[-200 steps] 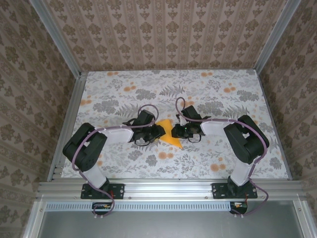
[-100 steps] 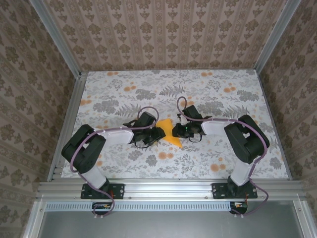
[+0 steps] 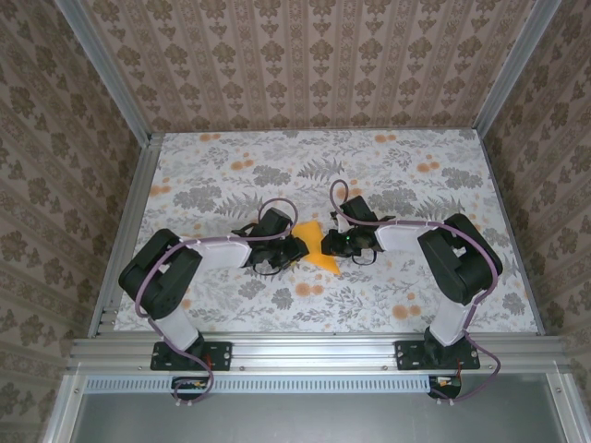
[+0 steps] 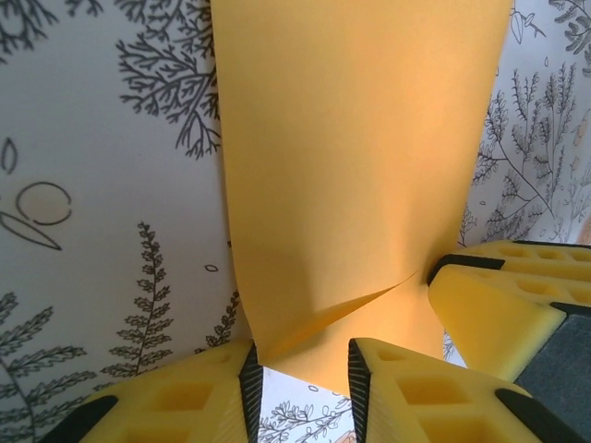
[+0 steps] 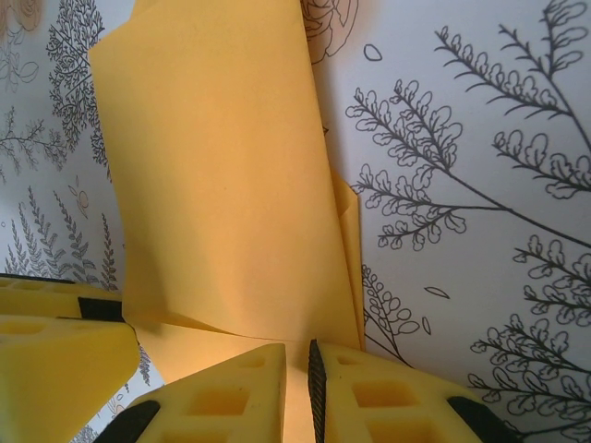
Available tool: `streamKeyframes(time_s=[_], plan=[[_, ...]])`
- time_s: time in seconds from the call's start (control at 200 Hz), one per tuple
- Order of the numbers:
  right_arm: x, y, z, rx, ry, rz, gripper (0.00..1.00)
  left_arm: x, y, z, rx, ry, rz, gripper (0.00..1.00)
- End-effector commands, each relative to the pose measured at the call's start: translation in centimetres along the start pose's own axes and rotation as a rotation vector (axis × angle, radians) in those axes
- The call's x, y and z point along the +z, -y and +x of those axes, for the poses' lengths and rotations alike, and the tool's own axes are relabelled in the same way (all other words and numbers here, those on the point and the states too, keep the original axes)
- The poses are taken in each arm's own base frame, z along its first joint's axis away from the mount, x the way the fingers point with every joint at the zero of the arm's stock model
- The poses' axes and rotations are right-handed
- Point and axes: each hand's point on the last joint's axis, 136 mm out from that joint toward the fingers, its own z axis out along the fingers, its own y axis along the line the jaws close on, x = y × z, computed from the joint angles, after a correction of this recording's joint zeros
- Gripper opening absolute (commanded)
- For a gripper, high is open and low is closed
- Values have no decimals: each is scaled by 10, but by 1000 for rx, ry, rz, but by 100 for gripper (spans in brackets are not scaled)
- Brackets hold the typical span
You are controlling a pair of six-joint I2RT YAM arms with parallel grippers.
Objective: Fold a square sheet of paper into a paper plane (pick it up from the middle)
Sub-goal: Fold the wing for the fifth time at the center of the table.
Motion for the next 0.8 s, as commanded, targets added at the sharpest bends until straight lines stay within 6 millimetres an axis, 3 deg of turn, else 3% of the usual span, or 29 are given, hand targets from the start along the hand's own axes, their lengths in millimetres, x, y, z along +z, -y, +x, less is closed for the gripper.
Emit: streamKeyframes(time_s=[0.0, 0.535, 0.675, 0.795], plan=[[7, 24, 16, 41, -45, 65, 18, 1, 5, 0, -9, 0, 19, 36], [8, 24, 17, 42, -43, 65, 18, -7, 13, -8, -47, 67, 108, 29], [7, 23, 16, 39, -41, 61, 18, -7, 14, -11, -46, 73, 116, 22], [5, 13, 15, 16, -26, 4, 26, -6, 14, -11, -40, 73, 111, 13]])
